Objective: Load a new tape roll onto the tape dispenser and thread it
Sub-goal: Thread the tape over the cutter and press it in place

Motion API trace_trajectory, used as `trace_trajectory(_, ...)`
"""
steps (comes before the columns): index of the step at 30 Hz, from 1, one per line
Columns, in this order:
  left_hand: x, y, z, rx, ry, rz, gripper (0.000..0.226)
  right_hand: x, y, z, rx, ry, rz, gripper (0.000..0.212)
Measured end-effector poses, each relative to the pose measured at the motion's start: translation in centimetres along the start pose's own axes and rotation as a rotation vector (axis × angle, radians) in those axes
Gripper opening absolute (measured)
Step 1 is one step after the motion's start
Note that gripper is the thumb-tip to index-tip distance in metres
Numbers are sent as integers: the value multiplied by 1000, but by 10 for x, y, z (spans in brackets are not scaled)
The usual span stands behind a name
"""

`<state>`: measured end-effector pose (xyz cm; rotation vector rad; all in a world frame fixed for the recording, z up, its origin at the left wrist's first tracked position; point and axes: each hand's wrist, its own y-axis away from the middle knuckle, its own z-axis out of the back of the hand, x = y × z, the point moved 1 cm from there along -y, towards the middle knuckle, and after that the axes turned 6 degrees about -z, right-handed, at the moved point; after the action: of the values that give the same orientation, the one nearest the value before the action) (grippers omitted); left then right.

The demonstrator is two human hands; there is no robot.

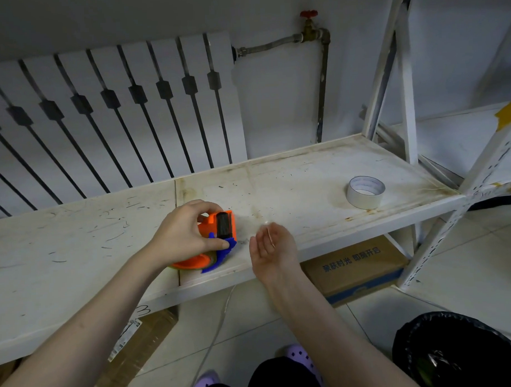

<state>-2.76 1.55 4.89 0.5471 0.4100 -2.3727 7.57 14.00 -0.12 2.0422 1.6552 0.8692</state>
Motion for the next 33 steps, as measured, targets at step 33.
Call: trace_trajectory(33,8,4,1,-158,369,16,63,-9,-19,-25,-51,746,216,18)
